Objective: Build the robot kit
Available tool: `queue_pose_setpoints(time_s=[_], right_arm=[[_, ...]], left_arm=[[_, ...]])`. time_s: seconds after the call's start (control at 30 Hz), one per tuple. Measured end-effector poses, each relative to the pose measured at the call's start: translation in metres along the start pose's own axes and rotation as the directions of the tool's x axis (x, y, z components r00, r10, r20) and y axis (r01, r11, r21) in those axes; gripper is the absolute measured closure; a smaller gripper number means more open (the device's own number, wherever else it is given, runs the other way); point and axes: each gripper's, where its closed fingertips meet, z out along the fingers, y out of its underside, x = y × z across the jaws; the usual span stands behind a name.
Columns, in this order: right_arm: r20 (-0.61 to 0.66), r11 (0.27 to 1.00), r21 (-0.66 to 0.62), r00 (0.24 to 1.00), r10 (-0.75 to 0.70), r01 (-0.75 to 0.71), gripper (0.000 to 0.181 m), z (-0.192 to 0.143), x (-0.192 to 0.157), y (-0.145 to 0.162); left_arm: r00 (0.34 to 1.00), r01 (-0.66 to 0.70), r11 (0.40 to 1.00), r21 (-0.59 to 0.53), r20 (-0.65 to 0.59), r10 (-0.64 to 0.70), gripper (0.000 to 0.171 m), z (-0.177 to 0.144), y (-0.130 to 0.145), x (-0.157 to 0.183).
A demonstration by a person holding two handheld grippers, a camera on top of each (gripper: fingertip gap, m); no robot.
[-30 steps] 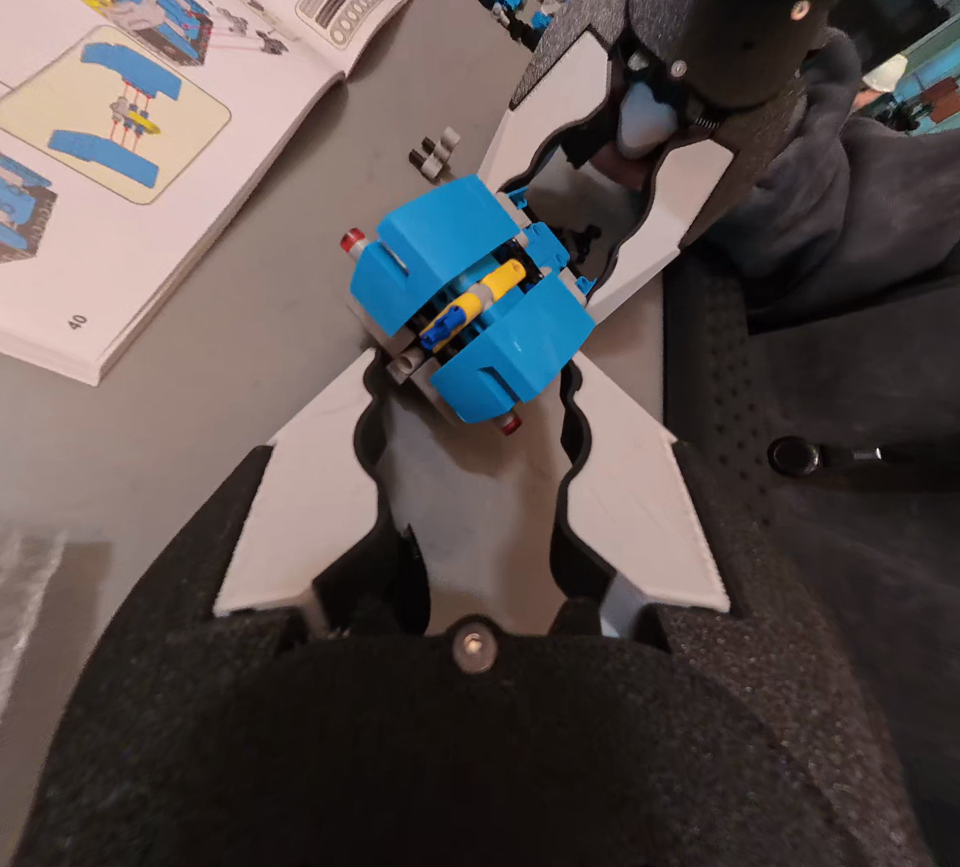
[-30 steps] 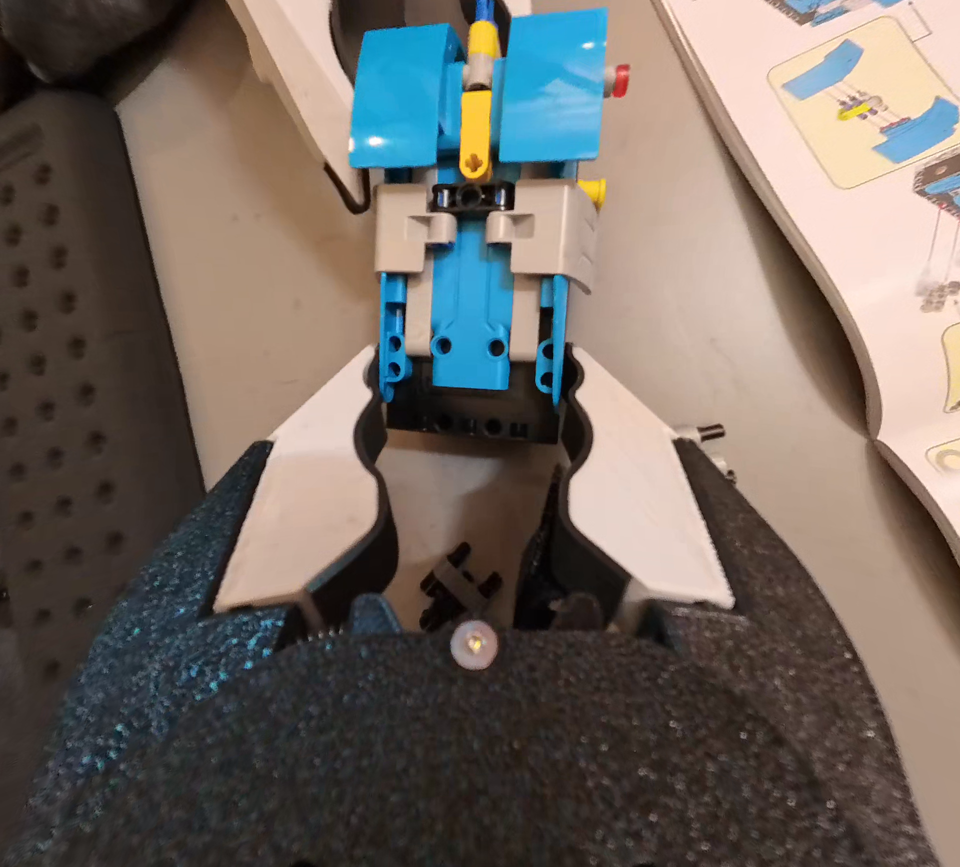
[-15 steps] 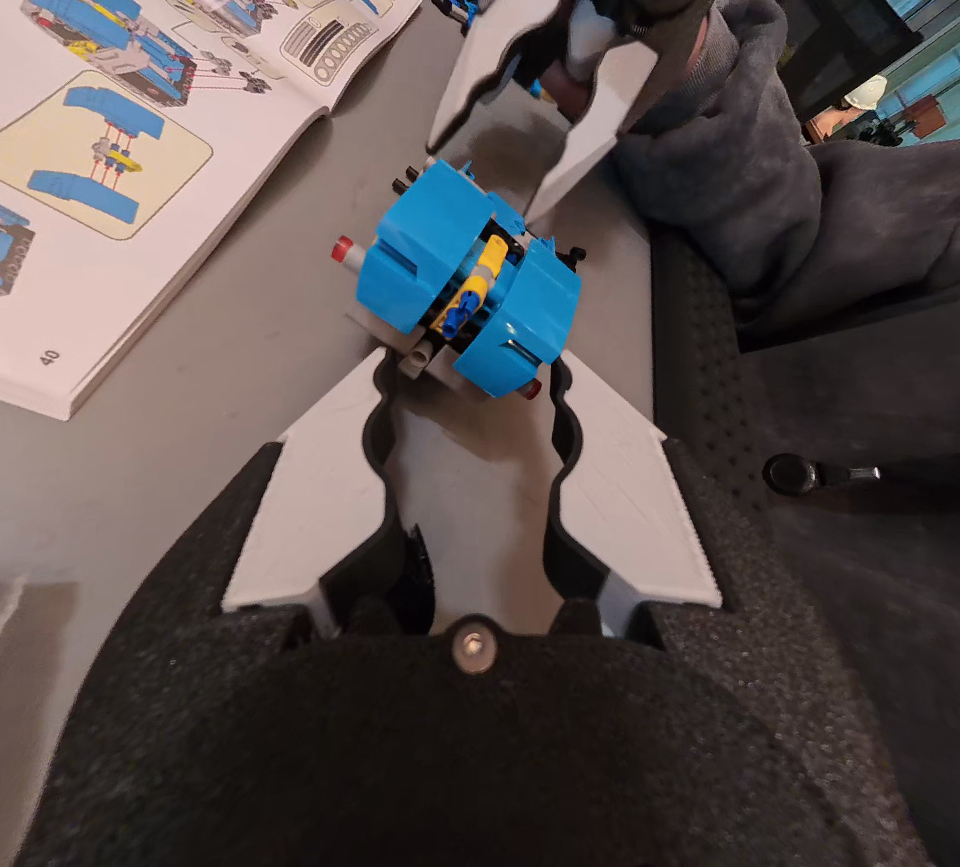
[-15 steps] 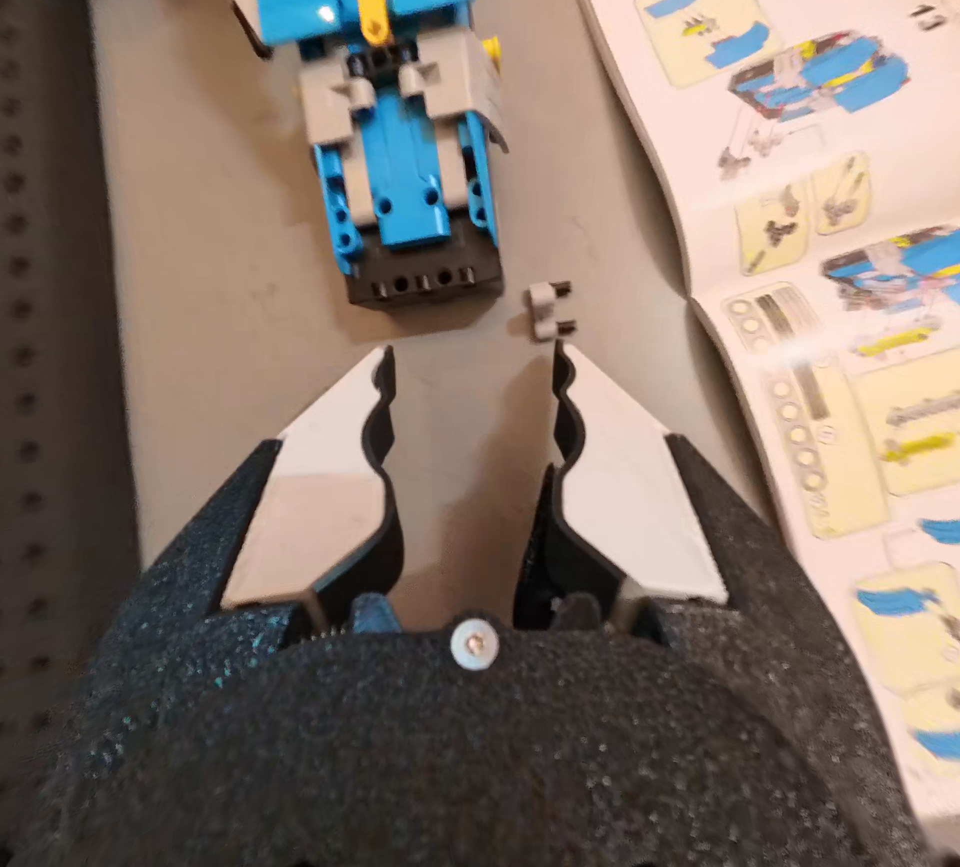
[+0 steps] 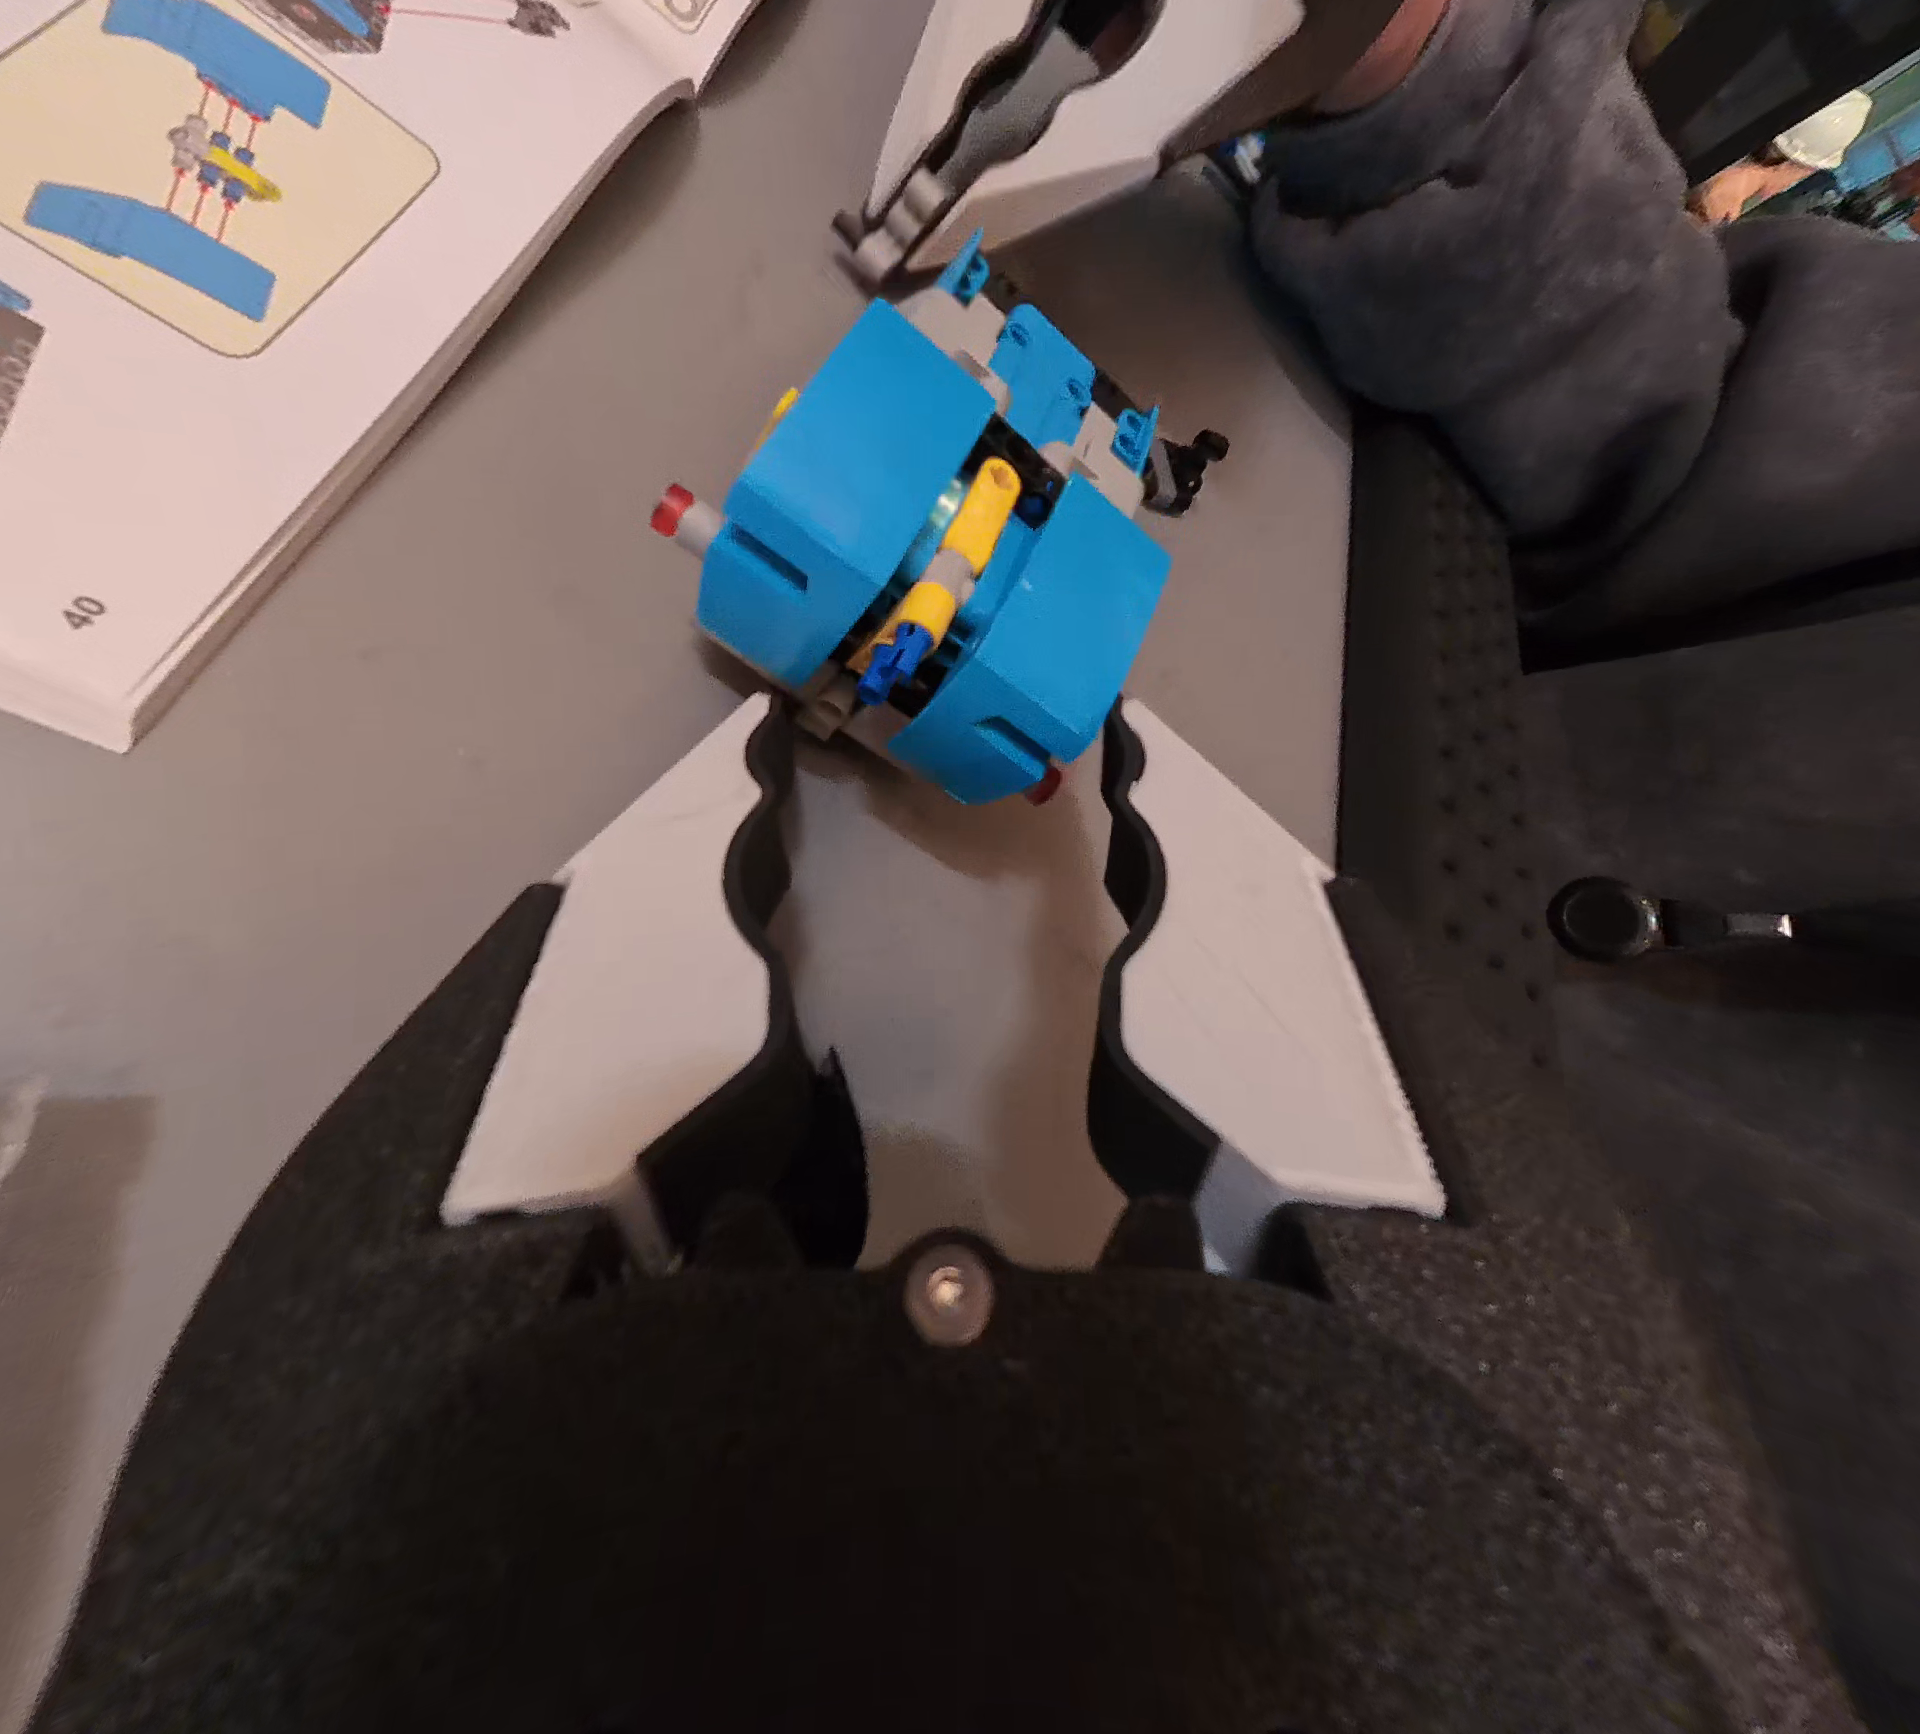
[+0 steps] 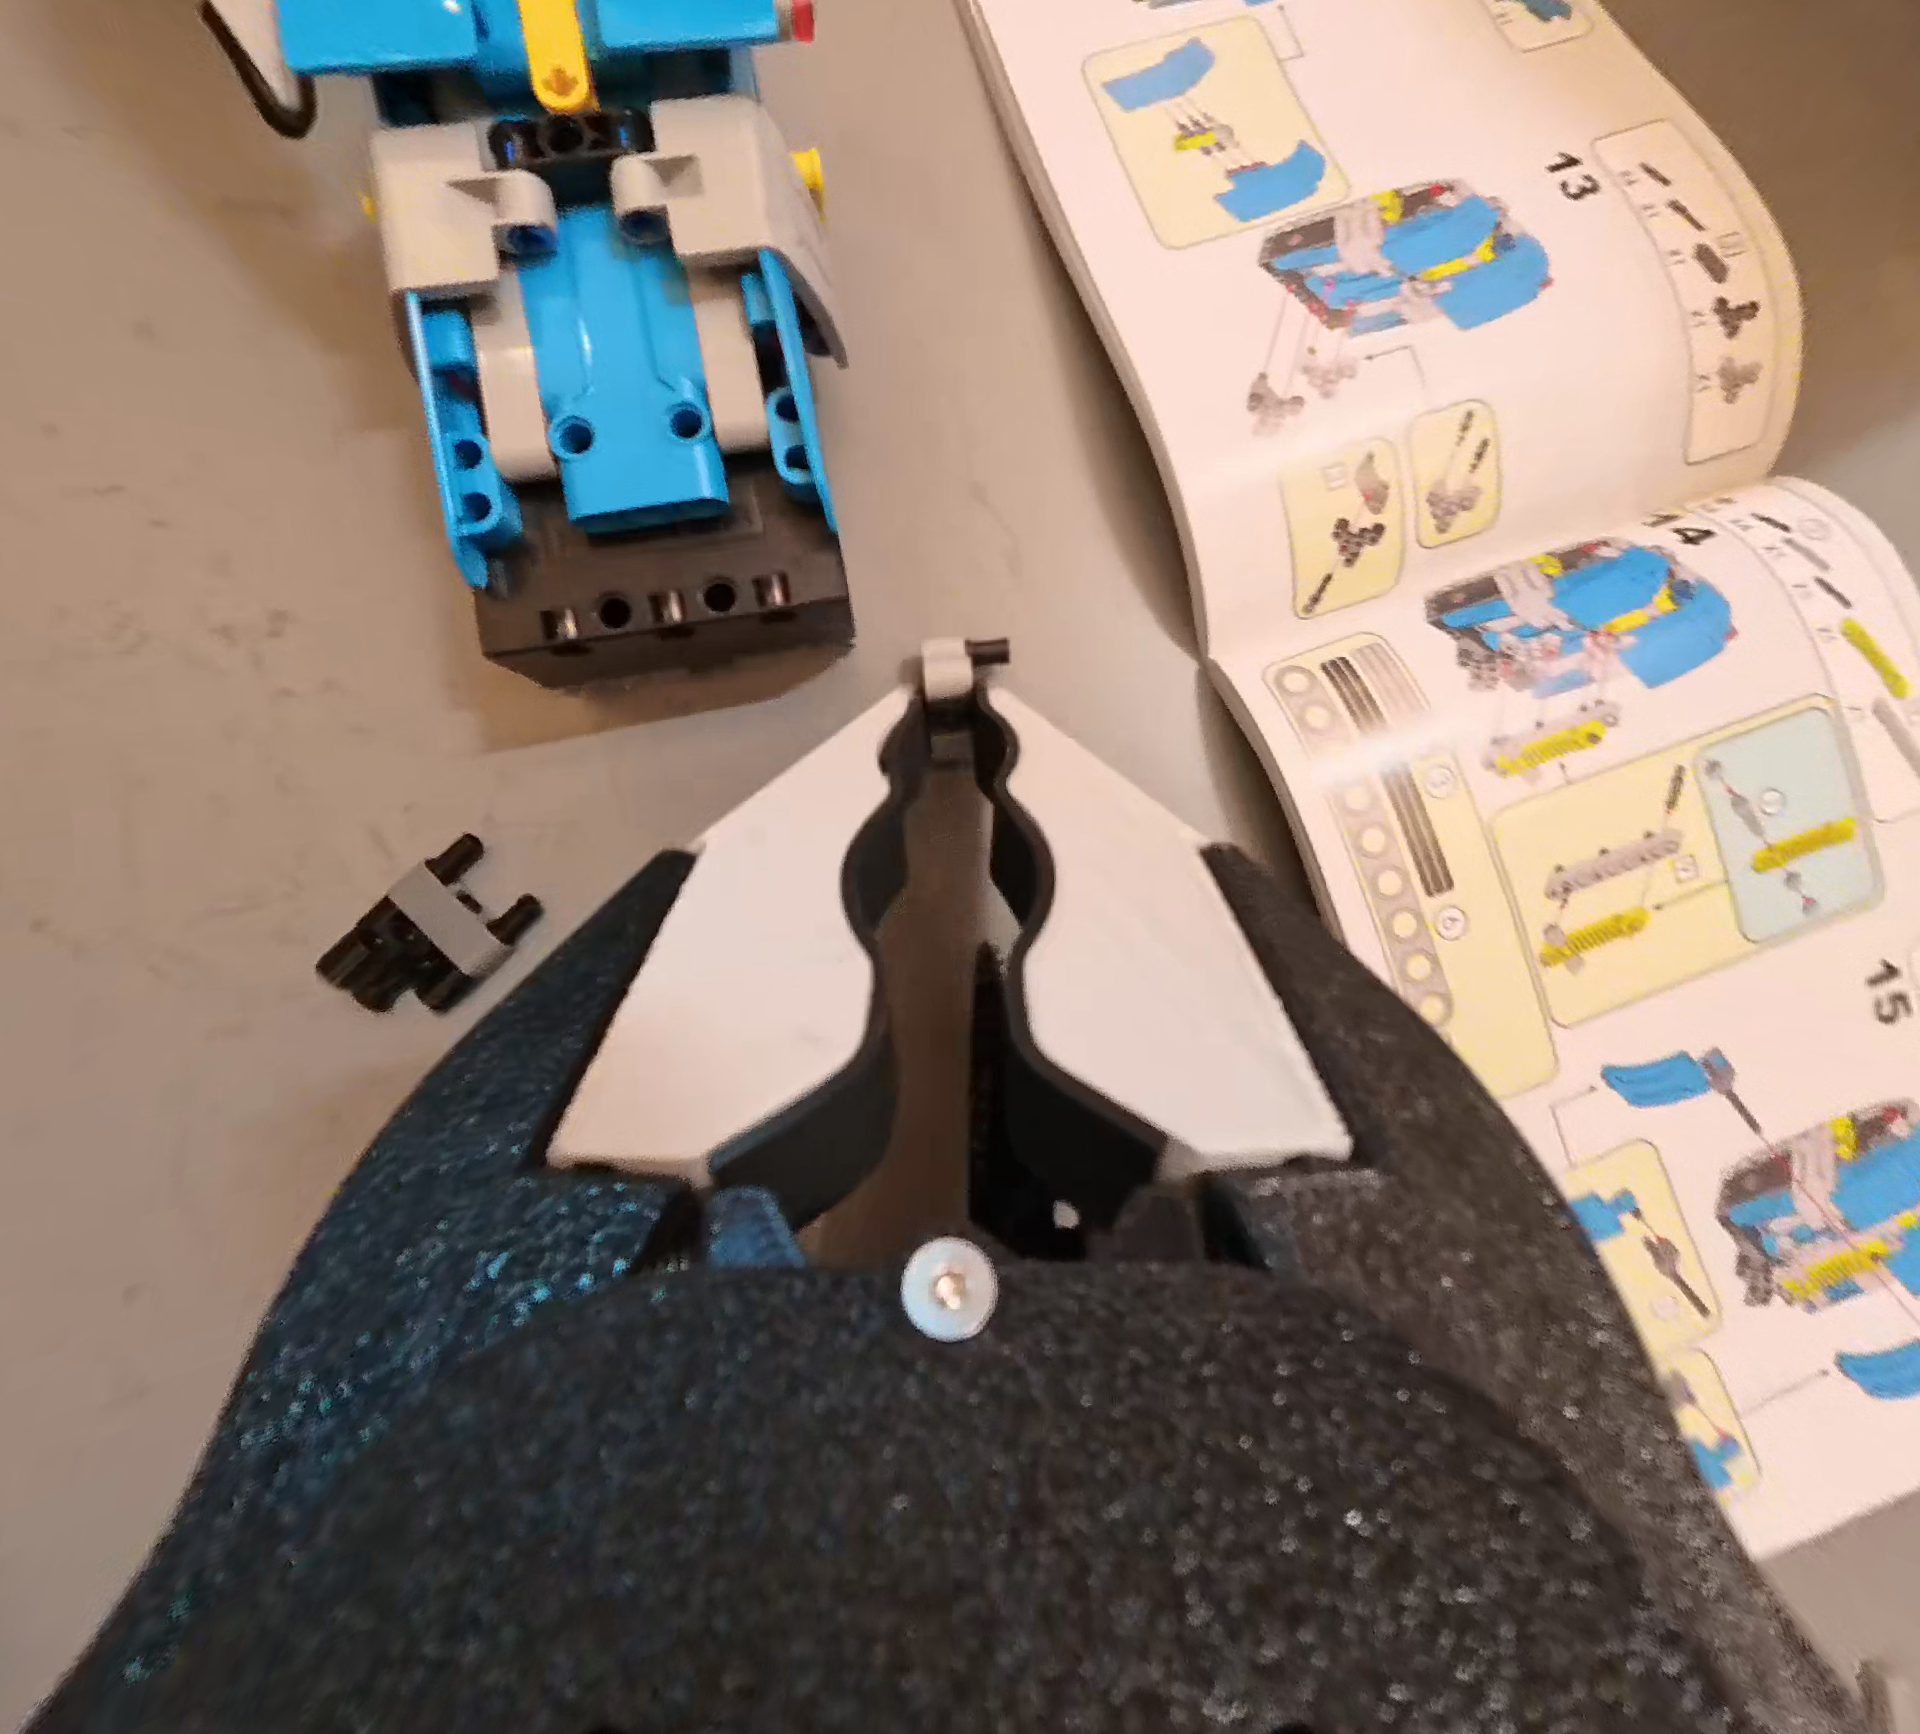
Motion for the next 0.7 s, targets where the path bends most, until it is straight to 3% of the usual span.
queue_pose_setpoints(time_s=[0.2,0.37,0.47,0.57,0.7], right_arm=[[0.110,0.980,0.161,0.989,0.097,-0.114,0.174,-0.032,-0.009,-0.022],[0.337,0.937,0.280,0.935,0.109,-0.210,0.174,-0.049,-0.042,-0.052],[0.483,0.904,0.314,0.869,0.111,-0.290,0.174,-0.053,-0.064,-0.070],[0.644,0.862,0.291,0.751,0.145,-0.415,0.174,-0.054,-0.084,-0.086],[0.792,0.827,0.218,0.589,0.162,-0.519,0.174,-0.056,-0.102,-0.100]], left_arm=[[0.997,-0.059,0.998,-0.022,0.042,0.060,0.111,-0.005,0.002,-0.002],[0.984,-0.132,0.991,-0.037,0.117,0.135,0.110,-0.021,0.000,-0.008],[0.952,-0.233,0.972,0.036,0.211,0.220,0.111,-0.040,-0.021,-0.009],[0.876,-0.453,0.874,0.174,0.271,0.400,0.116,-0.055,-0.051,0.019],[0.814,-0.580,0.755,0.306,0.174,0.555,0.127,-0.045,-0.055,0.072]])
